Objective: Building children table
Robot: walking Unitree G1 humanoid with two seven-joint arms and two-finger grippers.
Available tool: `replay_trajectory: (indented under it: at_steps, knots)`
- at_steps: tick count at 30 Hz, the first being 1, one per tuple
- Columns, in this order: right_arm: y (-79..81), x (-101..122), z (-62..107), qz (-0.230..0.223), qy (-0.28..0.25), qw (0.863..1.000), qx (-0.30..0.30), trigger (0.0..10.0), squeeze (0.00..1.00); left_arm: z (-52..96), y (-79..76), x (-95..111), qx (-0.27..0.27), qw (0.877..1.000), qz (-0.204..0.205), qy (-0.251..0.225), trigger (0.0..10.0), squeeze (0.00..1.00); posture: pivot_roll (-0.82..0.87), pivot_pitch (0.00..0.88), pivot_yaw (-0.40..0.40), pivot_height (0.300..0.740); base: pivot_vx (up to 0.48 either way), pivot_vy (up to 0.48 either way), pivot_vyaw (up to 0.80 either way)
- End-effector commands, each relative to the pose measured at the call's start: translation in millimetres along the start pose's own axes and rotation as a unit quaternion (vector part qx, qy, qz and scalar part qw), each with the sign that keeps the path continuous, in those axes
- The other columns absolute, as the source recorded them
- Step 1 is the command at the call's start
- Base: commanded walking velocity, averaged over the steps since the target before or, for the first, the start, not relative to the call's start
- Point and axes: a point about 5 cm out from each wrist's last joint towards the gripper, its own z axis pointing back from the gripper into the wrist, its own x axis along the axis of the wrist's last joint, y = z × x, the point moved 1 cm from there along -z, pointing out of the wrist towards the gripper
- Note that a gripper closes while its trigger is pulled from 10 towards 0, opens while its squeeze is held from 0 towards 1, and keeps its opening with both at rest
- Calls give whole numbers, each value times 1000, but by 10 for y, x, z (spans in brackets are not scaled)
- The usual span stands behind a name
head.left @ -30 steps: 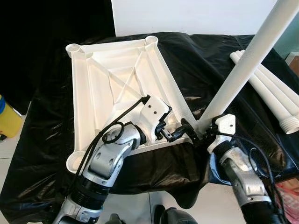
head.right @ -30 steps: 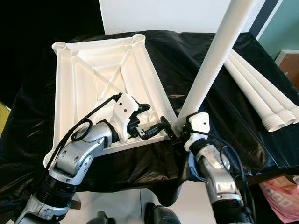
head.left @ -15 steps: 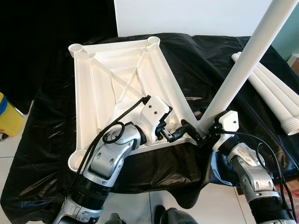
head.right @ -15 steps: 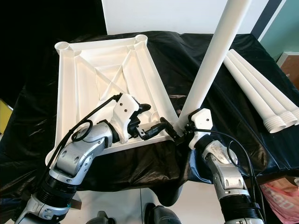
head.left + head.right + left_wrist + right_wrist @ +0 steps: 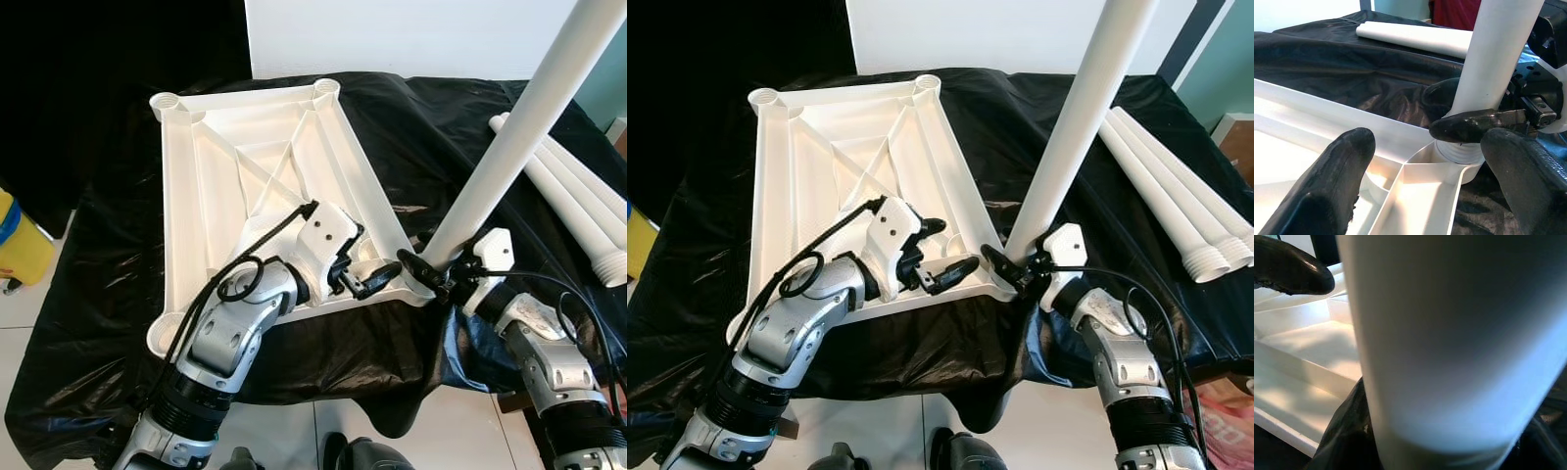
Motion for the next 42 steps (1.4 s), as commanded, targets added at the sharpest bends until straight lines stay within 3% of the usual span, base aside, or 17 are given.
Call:
replay_trajectory:
  at_steps: [1,2,3,13,21,23,25,26,27,28,30,32,42]
  knots:
    - [21,-157,87,-19,35,999,0,0,0,-1,-28,21,1,1000,0,-3,10000,0,17,124,-84,740,0,0,0]
    - [28,-168,95,-24,37,999,-5,0,0,2,-28,20,2,1000,1,-3,10000,0,15,132,-89,740,0,0,0]
    - [41,-181,102,-27,40,999,-9,10000,0,5,-28,19,4,1000,2,-3,10000,0,14,137,-91,740,0,0,0]
    - [104,-232,89,-58,41,997,-41,10000,0,9,-23,17,9,1000,5,-5,10000,0,14,138,-94,740,0,0,0]
    - [251,-277,-15,-75,52,982,-167,10000,0,19,-16,18,13,1000,7,-6,10000,0,14,143,-103,740,0,0,0]
    - [251,-277,-15,-75,52,982,-167,10000,0,19,-16,18,13,1000,7,-6,10000,0,14,143,-103,740,0,0,0]
    - [296,-298,-39,-86,53,970,-222,10000,0,15,-18,20,12,1000,7,-7,10000,0,14,144,-102,740,0,0,0]
    - [296,-298,-39,-86,53,970,-222,10000,0,15,-18,20,12,1000,7,-7,10000,0,14,144,-102,740,0,0,0]
    - [331,-318,-47,-89,60,958,-266,10000,0,13,-18,21,12,1000,7,-7,10000,0,16,144,-103,740,0,0,0]
    - [331,-318,-47,-89,60,958,-266,10000,0,13,-18,21,12,1000,7,-7,10000,0,16,144,-103,740,0,0,0]
    - [399,-334,-59,-98,65,939,-323,10000,0,11,-18,22,12,1000,8,-8,10000,0,20,145,-102,740,0,0,0]
    - [448,-332,-78,-109,61,933,-338,10000,0,12,-17,22,12,1000,8,-7,10000,0,20,145,-102,740,0,0,0]
    - [503,-293,-82,-120,50,927,-351,10000,0,6,-21,27,7,1000,7,-7,10000,0,16,144,-90,740,0,0,0]
